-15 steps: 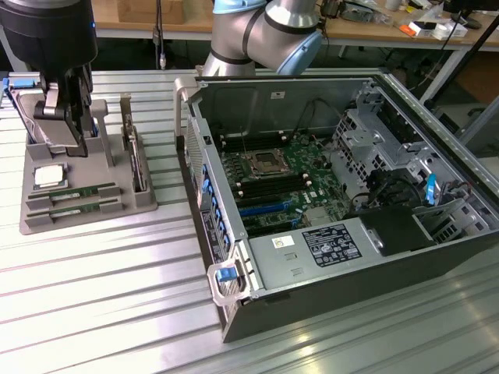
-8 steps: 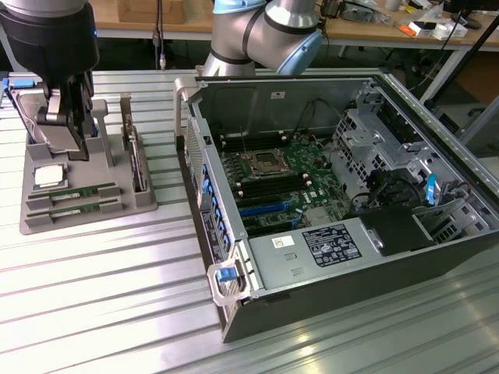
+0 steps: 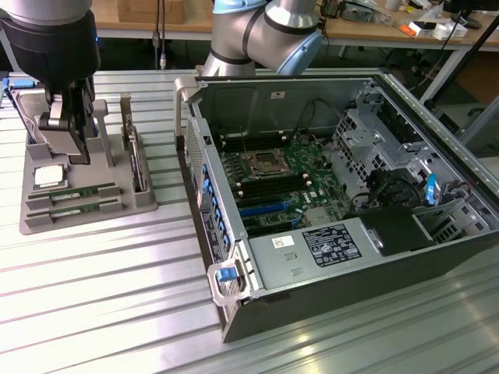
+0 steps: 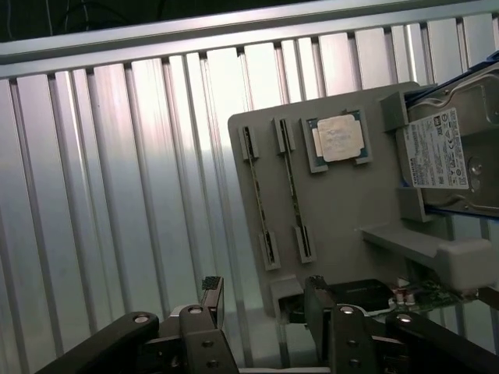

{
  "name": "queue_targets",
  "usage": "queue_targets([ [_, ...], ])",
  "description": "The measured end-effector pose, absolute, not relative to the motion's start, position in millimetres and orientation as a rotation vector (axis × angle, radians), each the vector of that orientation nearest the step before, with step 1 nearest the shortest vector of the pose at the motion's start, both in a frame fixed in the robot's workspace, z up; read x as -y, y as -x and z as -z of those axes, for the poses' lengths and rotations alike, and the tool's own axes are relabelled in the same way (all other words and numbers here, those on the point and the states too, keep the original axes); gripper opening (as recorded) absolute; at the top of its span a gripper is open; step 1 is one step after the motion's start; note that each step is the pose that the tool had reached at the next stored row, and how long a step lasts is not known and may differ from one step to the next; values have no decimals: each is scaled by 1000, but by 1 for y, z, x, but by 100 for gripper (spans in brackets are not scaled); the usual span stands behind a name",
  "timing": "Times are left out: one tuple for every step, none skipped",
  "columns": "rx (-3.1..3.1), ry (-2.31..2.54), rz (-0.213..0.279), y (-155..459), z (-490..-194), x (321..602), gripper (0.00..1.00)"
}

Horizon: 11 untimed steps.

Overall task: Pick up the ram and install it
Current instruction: 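Pick up the ram and move it above insertion slot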

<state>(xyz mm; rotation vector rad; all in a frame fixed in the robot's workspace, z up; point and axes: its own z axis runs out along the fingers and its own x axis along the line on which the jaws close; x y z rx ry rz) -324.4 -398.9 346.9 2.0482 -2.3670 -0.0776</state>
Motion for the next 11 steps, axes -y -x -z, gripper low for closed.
queue_targets([
  [2367,-2048,78,324,-346,399,54],
  [2367,-2048,78,324,-345,399,54],
  [2367,-2048,78,324,-344,399,54],
  [2367,-2048,78,324,-343,399,54],
  [2367,-2048,78,324,-342,399,54],
  [2367,-2048,78,324,-341,399,54],
  [2367,-2048,78,324,-340,399,54],
  [2367,-2048,78,324,-339,399,54],
  [2367,-2048,78,324,-339,399,54],
  [2367,-2048,78,324,-338,399,54],
  [2367,-2048,78,324,-337,399,54],
])
